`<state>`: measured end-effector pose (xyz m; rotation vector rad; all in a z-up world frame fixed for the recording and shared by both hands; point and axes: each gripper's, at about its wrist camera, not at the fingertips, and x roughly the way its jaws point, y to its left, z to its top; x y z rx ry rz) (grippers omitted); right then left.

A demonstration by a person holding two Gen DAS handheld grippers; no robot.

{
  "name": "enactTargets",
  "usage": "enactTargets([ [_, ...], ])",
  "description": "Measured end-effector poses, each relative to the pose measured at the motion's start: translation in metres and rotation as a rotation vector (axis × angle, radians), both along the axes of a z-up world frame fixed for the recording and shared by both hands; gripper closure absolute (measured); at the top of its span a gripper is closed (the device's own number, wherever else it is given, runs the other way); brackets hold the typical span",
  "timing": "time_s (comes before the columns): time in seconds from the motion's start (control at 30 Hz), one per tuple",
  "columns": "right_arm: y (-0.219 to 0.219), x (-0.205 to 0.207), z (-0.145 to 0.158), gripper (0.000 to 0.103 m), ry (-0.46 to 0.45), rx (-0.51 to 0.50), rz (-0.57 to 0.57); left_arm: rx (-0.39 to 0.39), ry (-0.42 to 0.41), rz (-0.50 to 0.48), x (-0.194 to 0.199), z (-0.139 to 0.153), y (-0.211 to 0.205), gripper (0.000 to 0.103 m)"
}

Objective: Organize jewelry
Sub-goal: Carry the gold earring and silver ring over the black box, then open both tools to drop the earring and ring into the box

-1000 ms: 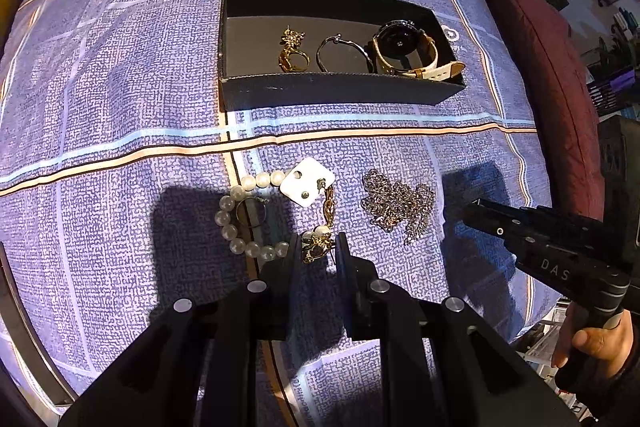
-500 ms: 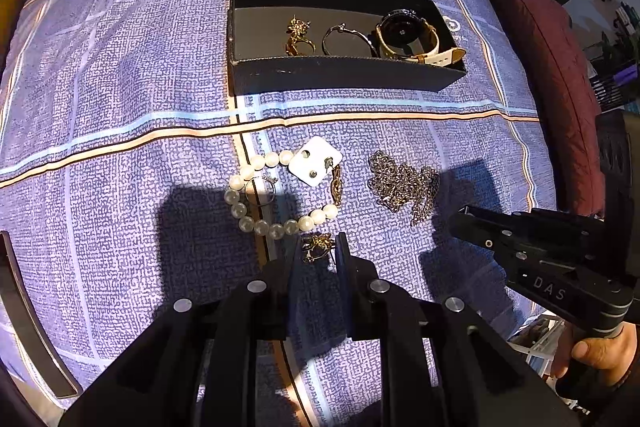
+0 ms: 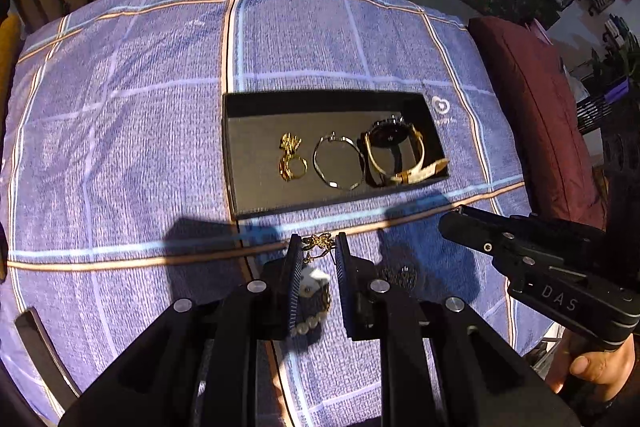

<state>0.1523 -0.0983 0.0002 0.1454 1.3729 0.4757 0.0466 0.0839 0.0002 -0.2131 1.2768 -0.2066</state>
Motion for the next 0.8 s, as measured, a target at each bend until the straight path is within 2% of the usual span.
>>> enactTargets([
  [0.13,0.006,0.034,0.005,0.086,-0.025,0.012,-0.025,0.007,-0.019,-0.015,0.030,0.005,-0.001,0.087],
  [0.3,0.017,0.065,0.002,0.087,-0.037,-0.006,-0.024,0.020,-0.005,-0.026,0.057,-0.004,-0.005,0.087],
  [0.63,0.022,0.082,-0.031,0.085,0.027,-0.074,-0.017,0.060,0.070,-0.022,0.072,-0.032,0.002,0.084],
  [0.67,0.022,0.082,-0.033,0.081,0.031,-0.091,-0.016,0.069,0.071,-0.021,0.071,-0.031,0.004,0.080],
  [0.73,0.021,0.080,-0.032,0.053,0.019,-0.116,-0.009,0.103,0.053,-0.011,0.067,-0.027,0.008,0.051],
  [0.8,0.018,0.075,-0.025,0.041,-0.019,-0.135,-0.013,0.098,0.030,0.013,0.060,-0.020,0.016,0.045],
])
